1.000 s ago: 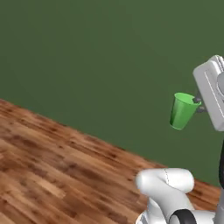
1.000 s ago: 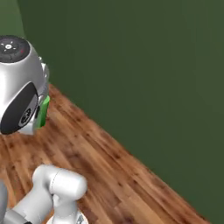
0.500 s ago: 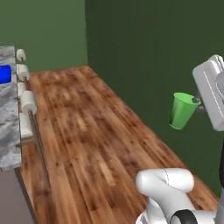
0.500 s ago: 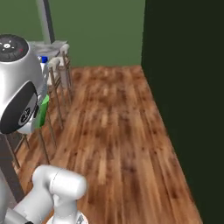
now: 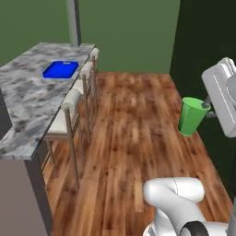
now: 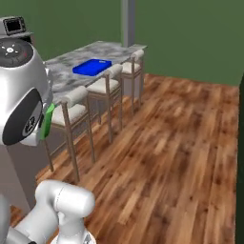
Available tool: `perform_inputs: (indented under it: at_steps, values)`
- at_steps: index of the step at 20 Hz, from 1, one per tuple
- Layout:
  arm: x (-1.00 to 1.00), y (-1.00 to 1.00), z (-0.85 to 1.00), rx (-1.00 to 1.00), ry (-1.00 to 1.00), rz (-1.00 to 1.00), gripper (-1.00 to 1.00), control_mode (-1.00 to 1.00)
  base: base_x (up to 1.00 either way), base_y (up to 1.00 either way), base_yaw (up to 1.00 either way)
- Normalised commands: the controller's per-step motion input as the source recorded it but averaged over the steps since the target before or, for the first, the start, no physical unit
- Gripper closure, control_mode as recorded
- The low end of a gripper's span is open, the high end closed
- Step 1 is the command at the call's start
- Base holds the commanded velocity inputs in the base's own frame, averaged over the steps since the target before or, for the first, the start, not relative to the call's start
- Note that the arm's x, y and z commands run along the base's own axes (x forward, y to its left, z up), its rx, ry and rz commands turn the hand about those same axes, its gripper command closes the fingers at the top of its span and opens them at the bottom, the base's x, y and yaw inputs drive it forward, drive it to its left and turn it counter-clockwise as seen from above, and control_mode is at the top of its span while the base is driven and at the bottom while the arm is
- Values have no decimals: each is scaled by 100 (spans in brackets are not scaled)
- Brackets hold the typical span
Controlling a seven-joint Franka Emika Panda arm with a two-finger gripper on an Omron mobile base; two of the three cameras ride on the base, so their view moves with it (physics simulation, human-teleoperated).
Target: There is a tray on the dining counter. Grab the cup, mug, and pitcher and place them on the tray. The pitcher may be placed next to the tray if it cannot fit the tray.
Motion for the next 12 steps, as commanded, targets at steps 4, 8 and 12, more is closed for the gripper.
perform_inputs:
  at_steps: [4, 8, 12]
  values:
    - [0, 0, 0, 0, 0, 0, 100, 100, 42, -100, 59]
    - [0, 0, 0, 0, 0, 0, 100, 100, 58, -100, 52]
    - [0, 0, 0, 0, 0, 0, 100, 100, 81, -100, 49]
